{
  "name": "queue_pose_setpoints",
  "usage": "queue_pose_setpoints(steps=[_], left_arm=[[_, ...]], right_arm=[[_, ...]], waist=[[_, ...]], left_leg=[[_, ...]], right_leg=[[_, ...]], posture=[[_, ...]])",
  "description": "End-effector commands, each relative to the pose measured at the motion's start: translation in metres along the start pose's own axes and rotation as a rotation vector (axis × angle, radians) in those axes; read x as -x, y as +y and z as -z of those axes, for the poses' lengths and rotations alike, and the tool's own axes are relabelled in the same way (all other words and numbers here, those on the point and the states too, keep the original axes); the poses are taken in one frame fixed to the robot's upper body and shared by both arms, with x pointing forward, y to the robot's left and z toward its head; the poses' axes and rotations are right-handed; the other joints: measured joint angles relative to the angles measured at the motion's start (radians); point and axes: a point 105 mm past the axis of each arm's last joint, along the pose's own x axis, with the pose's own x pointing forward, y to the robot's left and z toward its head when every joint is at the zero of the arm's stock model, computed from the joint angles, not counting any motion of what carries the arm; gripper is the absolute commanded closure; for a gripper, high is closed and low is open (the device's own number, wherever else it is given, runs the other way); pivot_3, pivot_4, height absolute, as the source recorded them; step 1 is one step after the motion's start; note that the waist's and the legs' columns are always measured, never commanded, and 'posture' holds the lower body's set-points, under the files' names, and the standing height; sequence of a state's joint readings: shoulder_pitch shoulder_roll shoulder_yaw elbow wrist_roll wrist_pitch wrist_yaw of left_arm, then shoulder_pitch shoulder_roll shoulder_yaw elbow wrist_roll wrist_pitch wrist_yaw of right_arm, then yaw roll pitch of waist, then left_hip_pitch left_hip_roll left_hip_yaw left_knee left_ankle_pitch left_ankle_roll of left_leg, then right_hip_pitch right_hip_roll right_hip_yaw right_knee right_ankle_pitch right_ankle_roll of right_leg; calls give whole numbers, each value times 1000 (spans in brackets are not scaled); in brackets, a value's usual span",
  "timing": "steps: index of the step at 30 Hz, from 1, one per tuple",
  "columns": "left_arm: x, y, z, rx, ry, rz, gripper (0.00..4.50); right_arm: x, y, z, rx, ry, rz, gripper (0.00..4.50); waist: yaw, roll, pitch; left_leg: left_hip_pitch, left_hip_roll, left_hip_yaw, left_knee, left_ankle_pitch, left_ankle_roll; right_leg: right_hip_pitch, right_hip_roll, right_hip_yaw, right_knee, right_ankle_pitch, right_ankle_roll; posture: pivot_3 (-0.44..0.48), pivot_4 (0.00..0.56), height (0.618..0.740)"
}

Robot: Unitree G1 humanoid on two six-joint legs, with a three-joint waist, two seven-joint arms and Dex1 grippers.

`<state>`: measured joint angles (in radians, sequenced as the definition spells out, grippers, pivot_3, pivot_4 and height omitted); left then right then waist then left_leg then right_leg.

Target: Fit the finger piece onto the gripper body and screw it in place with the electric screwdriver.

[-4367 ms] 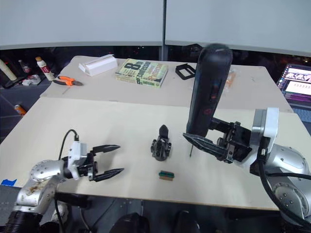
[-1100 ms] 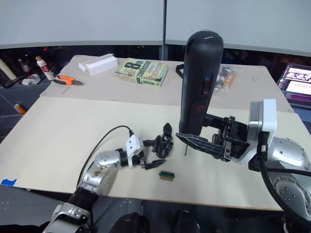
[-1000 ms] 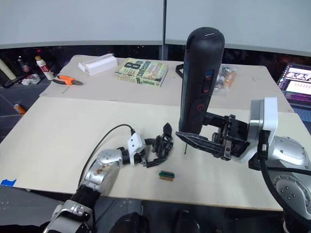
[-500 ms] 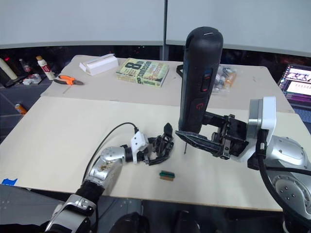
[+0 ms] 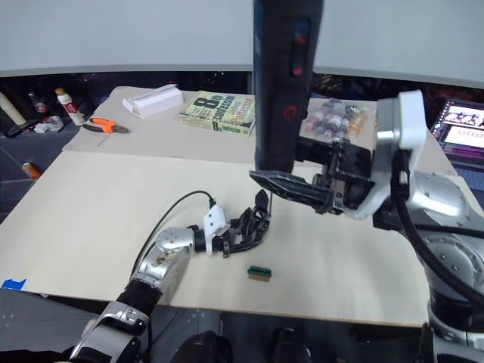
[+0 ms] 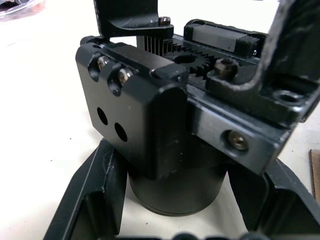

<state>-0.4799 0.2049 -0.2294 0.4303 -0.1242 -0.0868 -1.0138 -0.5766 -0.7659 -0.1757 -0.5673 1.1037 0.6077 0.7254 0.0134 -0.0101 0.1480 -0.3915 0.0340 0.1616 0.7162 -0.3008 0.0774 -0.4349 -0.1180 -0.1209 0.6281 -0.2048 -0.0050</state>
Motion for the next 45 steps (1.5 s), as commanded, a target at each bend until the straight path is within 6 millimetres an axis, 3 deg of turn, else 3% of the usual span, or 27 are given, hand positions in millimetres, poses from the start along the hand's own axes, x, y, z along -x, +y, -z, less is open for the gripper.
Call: queue_pose_setpoints(steps=[1,5,12,28,45], left_arm=[[-3,-5,5,26,7,24,2169],[-3,-6,5,26,6,29,2169],[-1,-7,6,31,5,26,2169],[1,-9,6,36,9,27,2169],[2,-11,6,35,21,40,2169]], right_arm=[[-16,-4,-6,7,-24,-10,2578],[-34,-9,5,-13,-25,-11,2578],[-42,-11,22,-25,-9,-6,2578],[-44,-4,54,-38,32,-11,2578],[-43,0,68,-21,38,-3,2578]], waist=[[-2,0,0],[0,0,0],[-1,0,0],[-5,1,0],[-9,1,0]], left_leg=[[0,0,0,0,0,0],[0,0,0,0,0,0],[-1,-1,1,1,1,1],[-1,0,2,0,1,0],[-1,0,2,0,1,0]], right_leg=[[0,0,0,0,0,0],[0,0,-1,1,0,0],[0,0,-1,1,1,1],[-1,1,-1,1,1,1],[-1,2,-1,1,1,1]], posture=[[0,150,740],[0,150,740],[0,150,740],[0,150,740],[0,150,740]])
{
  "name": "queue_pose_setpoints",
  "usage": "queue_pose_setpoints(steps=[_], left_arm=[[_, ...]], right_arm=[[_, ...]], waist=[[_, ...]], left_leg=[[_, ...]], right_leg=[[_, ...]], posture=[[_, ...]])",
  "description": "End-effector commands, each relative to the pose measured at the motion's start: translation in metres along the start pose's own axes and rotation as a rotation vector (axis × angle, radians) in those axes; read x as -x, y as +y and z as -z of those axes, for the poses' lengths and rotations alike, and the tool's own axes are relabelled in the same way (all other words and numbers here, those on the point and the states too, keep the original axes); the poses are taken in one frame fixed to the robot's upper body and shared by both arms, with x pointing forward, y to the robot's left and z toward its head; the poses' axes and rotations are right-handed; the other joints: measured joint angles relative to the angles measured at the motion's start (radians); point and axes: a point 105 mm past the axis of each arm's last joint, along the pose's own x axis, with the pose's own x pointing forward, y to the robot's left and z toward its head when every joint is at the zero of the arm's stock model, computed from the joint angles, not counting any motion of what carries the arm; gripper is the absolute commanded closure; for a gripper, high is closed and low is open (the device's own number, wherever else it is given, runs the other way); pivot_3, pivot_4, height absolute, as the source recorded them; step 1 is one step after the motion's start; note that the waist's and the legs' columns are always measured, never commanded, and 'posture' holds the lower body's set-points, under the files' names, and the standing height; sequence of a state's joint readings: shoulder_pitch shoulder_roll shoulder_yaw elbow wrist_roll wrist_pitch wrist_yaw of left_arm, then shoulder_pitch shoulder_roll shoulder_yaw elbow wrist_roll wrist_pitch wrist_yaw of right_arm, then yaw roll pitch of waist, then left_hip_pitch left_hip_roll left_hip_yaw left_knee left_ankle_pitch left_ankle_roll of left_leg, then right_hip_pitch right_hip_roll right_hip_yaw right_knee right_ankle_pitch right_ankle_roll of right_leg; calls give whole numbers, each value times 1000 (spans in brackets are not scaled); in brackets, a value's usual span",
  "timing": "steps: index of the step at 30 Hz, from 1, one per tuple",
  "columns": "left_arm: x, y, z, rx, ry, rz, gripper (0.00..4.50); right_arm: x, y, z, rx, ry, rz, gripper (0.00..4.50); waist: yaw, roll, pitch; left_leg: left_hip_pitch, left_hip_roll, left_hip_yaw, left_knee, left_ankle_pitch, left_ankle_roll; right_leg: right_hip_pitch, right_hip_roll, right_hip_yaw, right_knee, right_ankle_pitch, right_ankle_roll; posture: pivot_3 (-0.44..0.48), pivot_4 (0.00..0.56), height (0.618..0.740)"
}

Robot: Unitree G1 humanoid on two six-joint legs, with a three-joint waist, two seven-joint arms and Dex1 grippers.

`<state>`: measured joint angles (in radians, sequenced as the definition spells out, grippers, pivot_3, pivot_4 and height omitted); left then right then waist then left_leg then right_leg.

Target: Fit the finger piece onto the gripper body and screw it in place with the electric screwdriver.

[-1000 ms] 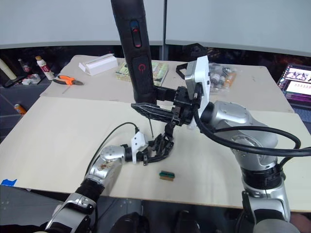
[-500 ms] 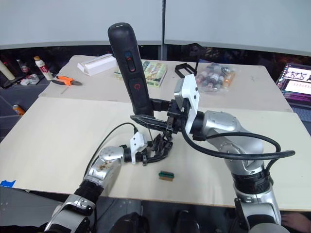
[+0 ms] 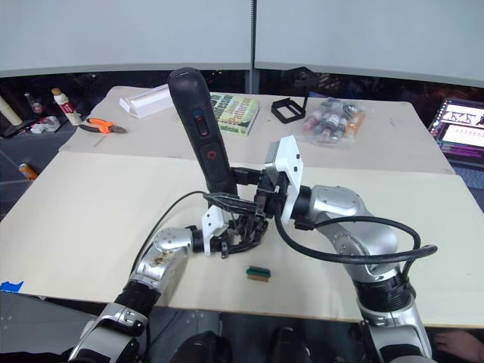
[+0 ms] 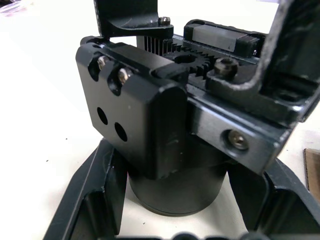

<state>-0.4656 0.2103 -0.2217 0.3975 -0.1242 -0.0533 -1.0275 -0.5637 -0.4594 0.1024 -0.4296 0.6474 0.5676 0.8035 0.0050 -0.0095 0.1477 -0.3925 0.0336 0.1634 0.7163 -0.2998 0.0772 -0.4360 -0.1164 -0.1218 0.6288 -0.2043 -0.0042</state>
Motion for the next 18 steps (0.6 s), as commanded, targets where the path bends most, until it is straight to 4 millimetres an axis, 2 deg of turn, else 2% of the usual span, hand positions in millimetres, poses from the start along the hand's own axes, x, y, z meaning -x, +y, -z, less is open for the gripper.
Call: queue_pose_setpoints(steps=[1,18], left_arm=[[-1,-9,6,23,15,34,2169],[-2,-11,7,29,14,37,2169]], right_arm=[[1,2,-16,67,-68,-1,2578],[2,3,-32,92,-115,-21,2578]], waist=[[0,0,0],[-3,0,0]], left_leg=[[0,0,0,0,0,0],[0,0,0,0,0,0]], right_leg=[[0,0,0,0,0,0],[0,0,0,0,0,0]], posture=[[0,150,740],[0,150,740]])
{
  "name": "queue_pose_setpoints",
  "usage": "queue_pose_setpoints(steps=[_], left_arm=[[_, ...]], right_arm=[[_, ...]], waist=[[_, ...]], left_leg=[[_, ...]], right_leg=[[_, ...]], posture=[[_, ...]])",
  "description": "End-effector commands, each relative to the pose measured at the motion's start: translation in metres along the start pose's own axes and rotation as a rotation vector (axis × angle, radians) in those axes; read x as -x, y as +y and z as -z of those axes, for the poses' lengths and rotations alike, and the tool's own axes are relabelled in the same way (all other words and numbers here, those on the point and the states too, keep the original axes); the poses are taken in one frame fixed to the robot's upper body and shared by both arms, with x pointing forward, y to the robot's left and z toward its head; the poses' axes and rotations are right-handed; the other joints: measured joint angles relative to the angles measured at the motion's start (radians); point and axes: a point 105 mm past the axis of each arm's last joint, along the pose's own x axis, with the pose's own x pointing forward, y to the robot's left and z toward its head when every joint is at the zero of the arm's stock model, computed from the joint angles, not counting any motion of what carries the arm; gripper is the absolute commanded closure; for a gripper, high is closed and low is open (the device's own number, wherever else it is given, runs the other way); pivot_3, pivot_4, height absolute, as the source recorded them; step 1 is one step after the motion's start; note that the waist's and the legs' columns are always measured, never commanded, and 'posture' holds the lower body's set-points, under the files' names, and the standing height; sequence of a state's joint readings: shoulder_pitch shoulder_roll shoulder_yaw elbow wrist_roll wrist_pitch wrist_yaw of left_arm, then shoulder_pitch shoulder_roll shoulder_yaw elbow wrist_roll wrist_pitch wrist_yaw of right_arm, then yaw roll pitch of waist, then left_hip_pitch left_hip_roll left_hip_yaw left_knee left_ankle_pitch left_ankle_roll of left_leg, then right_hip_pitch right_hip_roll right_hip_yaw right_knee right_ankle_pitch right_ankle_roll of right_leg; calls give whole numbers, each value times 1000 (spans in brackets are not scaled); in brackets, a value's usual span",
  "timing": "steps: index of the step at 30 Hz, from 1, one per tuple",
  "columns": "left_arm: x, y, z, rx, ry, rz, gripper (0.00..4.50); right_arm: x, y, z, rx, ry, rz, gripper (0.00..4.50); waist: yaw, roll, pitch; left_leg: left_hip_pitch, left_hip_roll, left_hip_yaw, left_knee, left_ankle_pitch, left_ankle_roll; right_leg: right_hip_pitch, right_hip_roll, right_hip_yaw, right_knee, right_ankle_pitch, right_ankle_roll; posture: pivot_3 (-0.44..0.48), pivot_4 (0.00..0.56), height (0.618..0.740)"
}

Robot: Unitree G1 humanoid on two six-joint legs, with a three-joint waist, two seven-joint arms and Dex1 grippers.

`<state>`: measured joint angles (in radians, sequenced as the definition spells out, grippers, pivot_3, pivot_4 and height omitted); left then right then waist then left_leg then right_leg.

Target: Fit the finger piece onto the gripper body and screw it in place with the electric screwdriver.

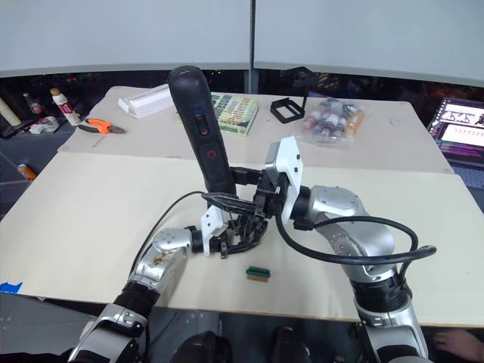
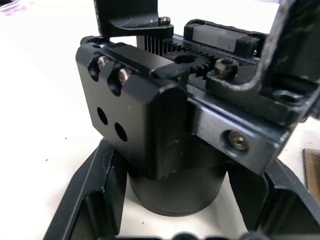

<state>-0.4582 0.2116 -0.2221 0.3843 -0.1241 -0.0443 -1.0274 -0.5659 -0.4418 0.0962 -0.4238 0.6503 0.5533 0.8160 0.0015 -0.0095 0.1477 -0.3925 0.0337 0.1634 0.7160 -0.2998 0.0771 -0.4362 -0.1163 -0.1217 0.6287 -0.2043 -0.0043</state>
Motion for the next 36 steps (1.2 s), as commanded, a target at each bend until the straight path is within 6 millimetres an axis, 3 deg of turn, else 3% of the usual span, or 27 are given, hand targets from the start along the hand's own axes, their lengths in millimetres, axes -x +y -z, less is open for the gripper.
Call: queue_pose_setpoints(steps=[1,36], left_arm=[[-3,-10,7,26,13,37,2169],[-5,-12,8,32,13,44,2169]], right_arm=[[2,2,-29,95,-88,-11,2578],[0,5,-26,103,-50,-36,2578]], waist=[[0,0,0],[1,0,0]], left_leg=[[0,0,0,0,0,0],[0,0,0,0,0,0]], right_leg=[[0,0,0,0,0,0],[0,0,0,0,0,0]], posture=[[0,150,740],[0,150,740]])
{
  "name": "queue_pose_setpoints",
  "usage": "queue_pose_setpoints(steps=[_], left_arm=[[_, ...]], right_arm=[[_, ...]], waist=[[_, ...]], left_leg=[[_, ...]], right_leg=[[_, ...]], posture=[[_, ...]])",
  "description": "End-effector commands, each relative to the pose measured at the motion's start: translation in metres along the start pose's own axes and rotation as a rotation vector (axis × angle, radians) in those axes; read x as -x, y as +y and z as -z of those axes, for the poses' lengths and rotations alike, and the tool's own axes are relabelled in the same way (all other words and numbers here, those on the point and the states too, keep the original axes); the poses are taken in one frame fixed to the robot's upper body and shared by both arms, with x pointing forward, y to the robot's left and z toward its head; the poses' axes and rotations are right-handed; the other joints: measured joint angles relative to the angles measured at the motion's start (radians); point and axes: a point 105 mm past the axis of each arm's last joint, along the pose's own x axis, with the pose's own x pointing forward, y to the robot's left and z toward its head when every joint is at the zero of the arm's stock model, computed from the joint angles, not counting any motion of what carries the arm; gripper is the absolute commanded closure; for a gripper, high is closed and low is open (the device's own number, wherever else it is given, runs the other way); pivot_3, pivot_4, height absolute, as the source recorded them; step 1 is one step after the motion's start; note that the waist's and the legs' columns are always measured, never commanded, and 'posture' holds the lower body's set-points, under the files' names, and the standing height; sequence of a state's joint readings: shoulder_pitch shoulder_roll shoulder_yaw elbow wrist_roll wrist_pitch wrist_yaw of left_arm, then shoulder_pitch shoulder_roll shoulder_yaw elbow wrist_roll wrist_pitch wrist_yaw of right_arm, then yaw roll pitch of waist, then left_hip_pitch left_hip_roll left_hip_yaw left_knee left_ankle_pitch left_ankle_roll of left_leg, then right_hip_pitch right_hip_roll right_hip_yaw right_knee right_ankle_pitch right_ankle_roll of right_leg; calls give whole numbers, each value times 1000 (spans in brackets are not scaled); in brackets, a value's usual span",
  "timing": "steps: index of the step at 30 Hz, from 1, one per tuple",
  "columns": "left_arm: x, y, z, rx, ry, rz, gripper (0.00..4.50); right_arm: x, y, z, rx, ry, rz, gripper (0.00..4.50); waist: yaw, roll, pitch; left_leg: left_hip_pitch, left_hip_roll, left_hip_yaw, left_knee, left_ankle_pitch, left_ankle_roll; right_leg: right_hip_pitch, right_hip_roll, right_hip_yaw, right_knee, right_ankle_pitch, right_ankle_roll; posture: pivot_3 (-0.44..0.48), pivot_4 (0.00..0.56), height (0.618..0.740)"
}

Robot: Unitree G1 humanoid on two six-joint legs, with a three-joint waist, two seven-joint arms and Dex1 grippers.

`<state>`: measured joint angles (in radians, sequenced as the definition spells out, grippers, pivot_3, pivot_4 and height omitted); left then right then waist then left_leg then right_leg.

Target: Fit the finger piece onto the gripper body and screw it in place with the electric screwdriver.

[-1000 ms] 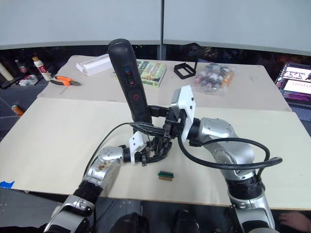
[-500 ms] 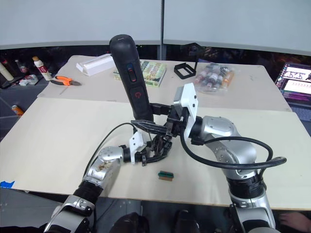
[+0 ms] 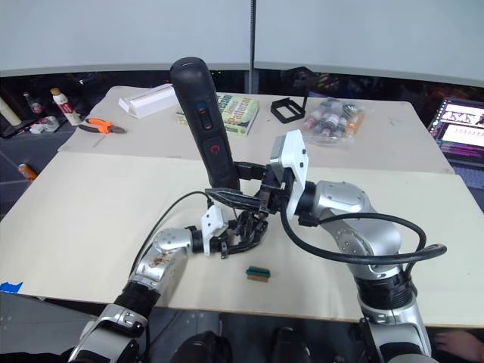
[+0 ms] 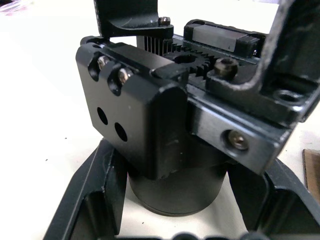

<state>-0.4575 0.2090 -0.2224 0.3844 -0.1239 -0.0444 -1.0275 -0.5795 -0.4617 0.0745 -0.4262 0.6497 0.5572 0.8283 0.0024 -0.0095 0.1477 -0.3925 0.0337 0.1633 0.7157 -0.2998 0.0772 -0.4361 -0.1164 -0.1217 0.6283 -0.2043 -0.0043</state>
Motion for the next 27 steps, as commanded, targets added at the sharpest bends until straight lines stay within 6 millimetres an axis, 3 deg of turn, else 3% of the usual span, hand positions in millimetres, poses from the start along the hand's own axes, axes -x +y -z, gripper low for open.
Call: queue_pose_setpoints(steps=[1,27], left_arm=[[-4,-12,8,31,14,43,2169],[-3,-12,8,37,15,41,2169]], right_arm=[[-4,8,-21,75,-59,-39,2578],[-7,11,-21,72,-47,-61,2578]], waist=[[0,0,0],[0,0,0]], left_leg=[[0,0,0,0,0,0],[0,0,0,0,0,0]], right_leg=[[0,0,0,0,0,0],[0,0,0,0,0,0]], posture=[[0,150,740],[0,150,740]])
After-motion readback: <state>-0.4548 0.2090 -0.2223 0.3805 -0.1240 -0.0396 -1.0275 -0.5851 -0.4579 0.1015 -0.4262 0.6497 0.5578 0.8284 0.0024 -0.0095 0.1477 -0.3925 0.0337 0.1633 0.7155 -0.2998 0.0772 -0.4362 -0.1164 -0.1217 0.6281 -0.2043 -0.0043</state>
